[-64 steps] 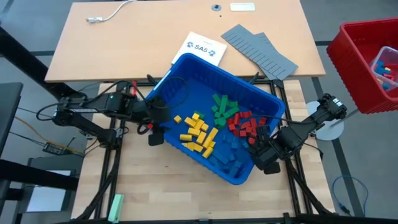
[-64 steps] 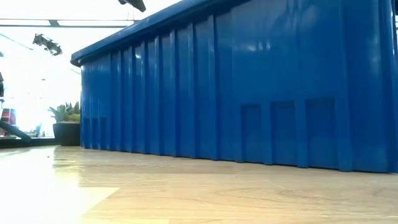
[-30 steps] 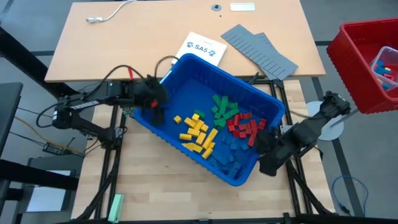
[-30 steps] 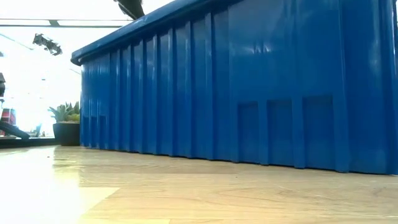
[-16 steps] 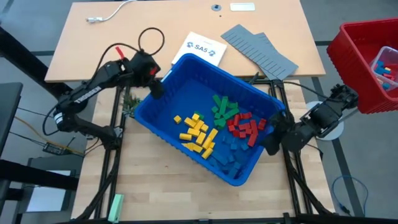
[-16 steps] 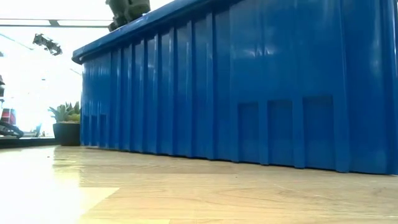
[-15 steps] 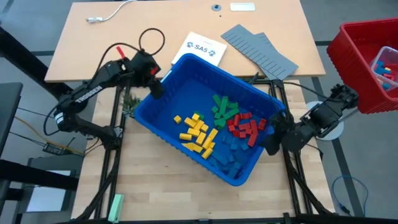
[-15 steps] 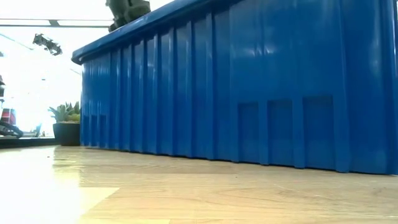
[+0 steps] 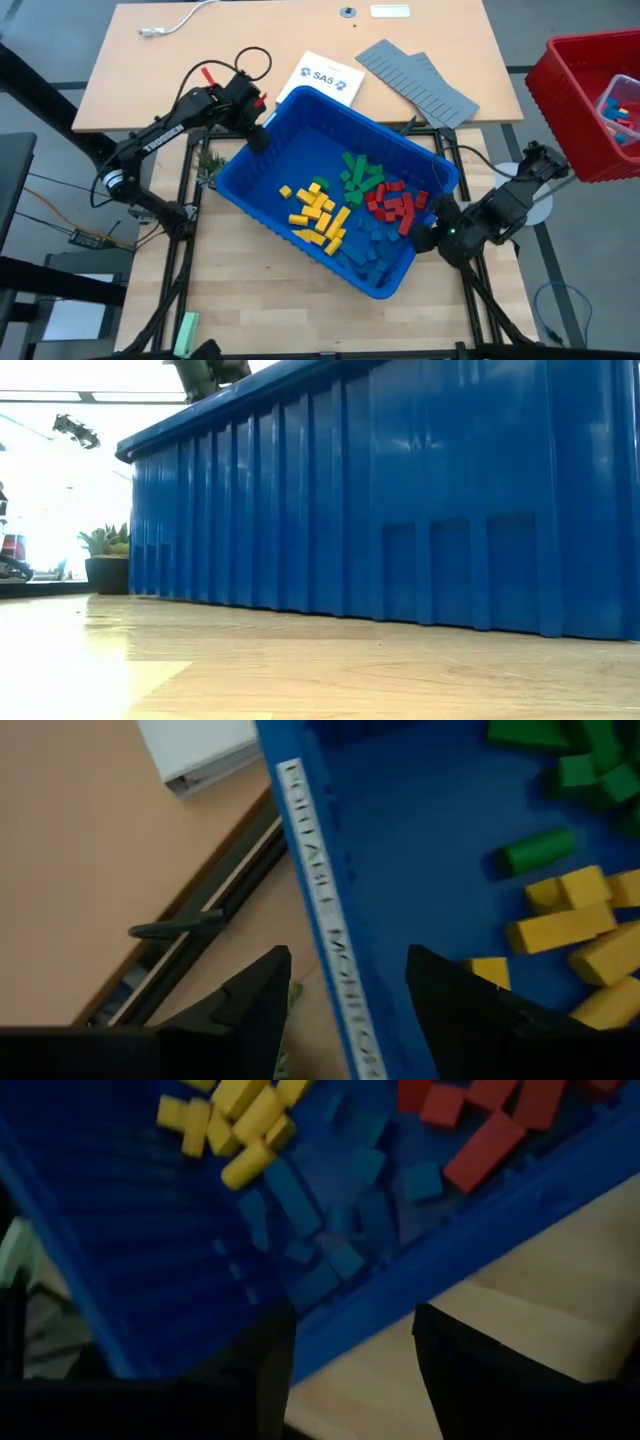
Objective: Sort blocks
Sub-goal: Adjust the blue bin
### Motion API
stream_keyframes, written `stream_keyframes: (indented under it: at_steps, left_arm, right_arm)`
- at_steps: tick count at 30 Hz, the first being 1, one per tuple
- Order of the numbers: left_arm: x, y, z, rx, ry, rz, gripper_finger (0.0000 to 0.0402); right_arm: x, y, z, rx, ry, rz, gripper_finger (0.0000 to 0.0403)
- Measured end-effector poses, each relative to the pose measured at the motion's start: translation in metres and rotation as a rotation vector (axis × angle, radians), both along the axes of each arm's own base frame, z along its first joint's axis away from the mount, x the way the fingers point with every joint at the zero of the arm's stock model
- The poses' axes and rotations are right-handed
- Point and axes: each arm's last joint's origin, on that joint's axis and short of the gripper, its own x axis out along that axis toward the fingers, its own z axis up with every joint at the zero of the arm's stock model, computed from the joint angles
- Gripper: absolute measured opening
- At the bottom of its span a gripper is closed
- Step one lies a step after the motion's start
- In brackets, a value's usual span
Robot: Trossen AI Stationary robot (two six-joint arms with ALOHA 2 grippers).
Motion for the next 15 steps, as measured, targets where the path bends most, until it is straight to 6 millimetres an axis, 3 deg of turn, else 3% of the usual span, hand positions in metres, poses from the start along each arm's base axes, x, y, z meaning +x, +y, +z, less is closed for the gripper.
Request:
stream_keyframes:
  at_steps: [6,11,15]
  left_arm:
    - [0.008,0.007,-0.011,-0.020,0.038,-0.023,0.0211]
    - [0.010,0.009,-0.015,-0.029,0.054,-0.025,0.0211]
    - [0.010,0.009,-0.015,-0.027,0.054,-0.026,0.0211]
  right_arm:
    - [0.010,0.005,-0.006,-0.055,-0.051,-0.091,0.0181]
    - [0.011,0.014,-0.014,0.045,0.104,-0.054,0.0171]
    - [0.012,0.022,-0.019,0.037,0.110,-0.089,0.0166]
